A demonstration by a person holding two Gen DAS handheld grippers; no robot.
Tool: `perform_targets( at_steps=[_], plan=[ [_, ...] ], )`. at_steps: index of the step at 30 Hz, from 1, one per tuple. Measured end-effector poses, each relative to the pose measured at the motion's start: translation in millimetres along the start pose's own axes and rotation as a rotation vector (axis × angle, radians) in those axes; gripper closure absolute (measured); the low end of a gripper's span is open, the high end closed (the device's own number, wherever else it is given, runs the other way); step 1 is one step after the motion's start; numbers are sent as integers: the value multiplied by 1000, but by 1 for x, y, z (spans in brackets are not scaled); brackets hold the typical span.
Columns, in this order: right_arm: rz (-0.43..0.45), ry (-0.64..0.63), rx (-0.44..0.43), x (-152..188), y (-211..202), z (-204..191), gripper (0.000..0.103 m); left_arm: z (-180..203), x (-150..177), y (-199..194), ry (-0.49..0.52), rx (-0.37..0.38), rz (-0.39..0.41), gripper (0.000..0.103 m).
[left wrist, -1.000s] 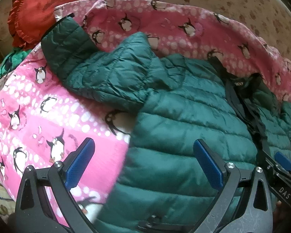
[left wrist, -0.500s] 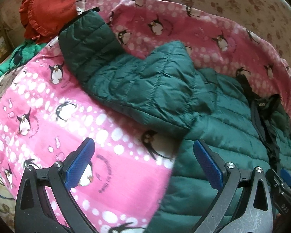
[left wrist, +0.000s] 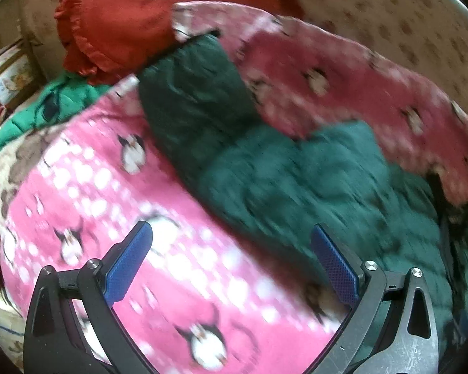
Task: Fold large clothes
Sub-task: 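Grasp the jacket sleeve cuff with the left gripper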
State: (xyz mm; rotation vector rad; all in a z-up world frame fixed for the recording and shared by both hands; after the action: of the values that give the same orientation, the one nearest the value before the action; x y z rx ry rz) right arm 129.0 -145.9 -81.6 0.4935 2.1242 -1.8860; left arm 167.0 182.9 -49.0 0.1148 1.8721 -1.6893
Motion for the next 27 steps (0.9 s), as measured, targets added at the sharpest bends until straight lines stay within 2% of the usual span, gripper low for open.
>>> perform_targets(
  at_steps=[6,12,20,23,24,26,27],
  plan=[
    [-5,-11,-9,2,1,-3,17,-42,-50,18,-47,-52,61,1],
    [-11,-14,-9,4,3,-3,17,-80,-90,45,-130,-32,82,1],
    [-17,-28,12,5,7,-6,17,-88,-127,57,-96,-55,144,3],
    [-22,-34,19,5,9,-6,17,-85,-136,68,-87,-42,118,13],
    [-23,-35,21,5,10,-7,17,-83,-138,74,-81,-36,107,23],
    [-22,-35,20,5,10,-6,17,-81,-142,78,-72,-40,92,32],
    [-23,-35,18,5,10,-6,17,-81,-143,78,-70,-39,92,43]
  ],
)
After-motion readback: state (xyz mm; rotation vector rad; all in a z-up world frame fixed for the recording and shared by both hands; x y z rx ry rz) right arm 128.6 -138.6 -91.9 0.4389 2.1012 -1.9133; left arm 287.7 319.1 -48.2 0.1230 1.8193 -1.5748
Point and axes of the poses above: each gripper's, at about its wrist camera, not at the fingertips, and y roughly the way its jaws point, z to its right, x to its underside, the point moved 5 cm from there along y, roughly the way its jaws point, and after that the axes turned 11 degrees about -z, right-handed, at the moved point
